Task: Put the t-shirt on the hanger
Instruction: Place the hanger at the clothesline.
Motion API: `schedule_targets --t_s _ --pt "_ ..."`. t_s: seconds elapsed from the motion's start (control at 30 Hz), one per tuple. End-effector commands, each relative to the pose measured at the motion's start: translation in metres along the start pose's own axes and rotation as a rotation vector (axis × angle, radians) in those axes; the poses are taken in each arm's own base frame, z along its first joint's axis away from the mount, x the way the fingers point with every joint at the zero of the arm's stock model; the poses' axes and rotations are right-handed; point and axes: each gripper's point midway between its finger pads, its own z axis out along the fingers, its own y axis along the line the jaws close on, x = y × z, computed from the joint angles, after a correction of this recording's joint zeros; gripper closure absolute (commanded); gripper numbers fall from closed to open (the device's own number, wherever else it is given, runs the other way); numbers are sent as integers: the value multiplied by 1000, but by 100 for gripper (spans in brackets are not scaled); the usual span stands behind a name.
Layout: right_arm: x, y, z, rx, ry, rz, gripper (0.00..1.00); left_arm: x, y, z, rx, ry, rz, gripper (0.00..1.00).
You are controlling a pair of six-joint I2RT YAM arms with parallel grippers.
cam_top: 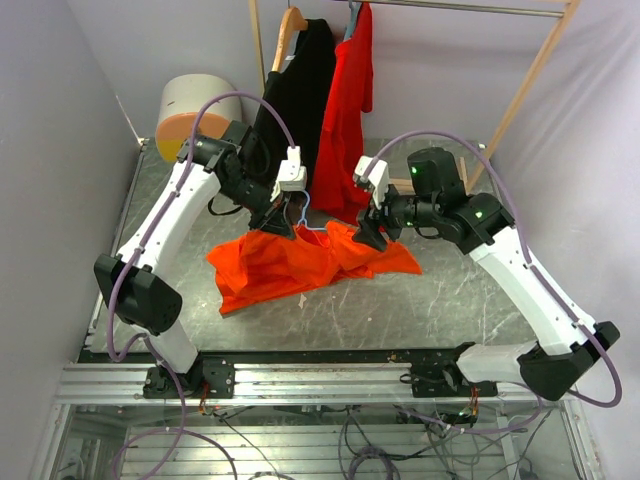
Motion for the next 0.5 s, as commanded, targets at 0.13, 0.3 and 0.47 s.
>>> schedule_targets --t_s 0.13,0.3,0.47 --pt "19 9 19 -92 37 -33 39 -17 -15 -1 43 -50 48 93" --pt "29 19 29 -161 55 -16 40 -17 -14 -1 43 -51 49 93" --pt "40 22 37 -182 66 -4 58 -20 -15 -1 47 -64 51 93"
